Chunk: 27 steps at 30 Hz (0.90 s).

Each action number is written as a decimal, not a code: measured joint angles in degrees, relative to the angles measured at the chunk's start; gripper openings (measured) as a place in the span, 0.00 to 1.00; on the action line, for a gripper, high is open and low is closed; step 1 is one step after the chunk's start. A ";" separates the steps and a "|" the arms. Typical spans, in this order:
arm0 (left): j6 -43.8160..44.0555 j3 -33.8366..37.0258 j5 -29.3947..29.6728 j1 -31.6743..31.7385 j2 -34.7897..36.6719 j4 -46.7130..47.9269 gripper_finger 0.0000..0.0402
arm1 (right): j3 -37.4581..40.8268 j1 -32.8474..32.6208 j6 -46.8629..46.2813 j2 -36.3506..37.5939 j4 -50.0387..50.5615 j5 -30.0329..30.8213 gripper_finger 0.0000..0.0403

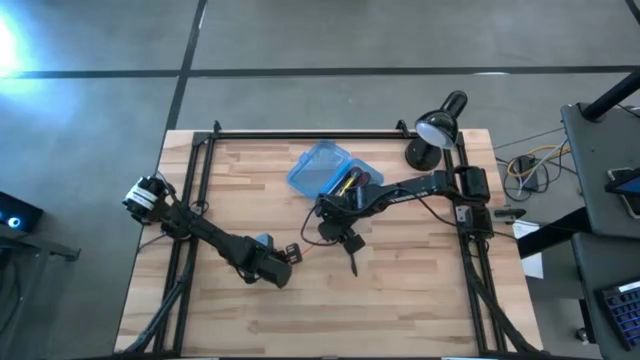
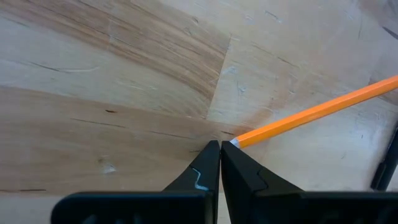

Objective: Pick & place school supplies into a supply box
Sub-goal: Put the orange pencil into the blue supply box

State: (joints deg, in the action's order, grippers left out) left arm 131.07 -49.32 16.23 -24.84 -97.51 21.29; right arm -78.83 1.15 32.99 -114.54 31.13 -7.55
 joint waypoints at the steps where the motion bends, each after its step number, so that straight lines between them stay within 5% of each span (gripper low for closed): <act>1: 0.00 0.00 0.00 0.00 0.00 -0.02 0.00 | 0.00 0.00 -0.07 0.00 -0.02 0.00 0.39; 21: -0.15 0.00 0.52 0.00 0.00 -0.11 0.00 | 0.00 0.53 0.34 0.00 0.02 1.68 0.09; 27: -3.34 -1.39 8.43 -0.35 0.76 2.37 0.00 | 0.00 0.96 0.19 0.80 0.38 2.29 0.07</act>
State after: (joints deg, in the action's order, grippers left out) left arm 127.73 -50.71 24.66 -25.19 -96.75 23.66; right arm -78.83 2.11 33.18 -113.74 31.52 -5.26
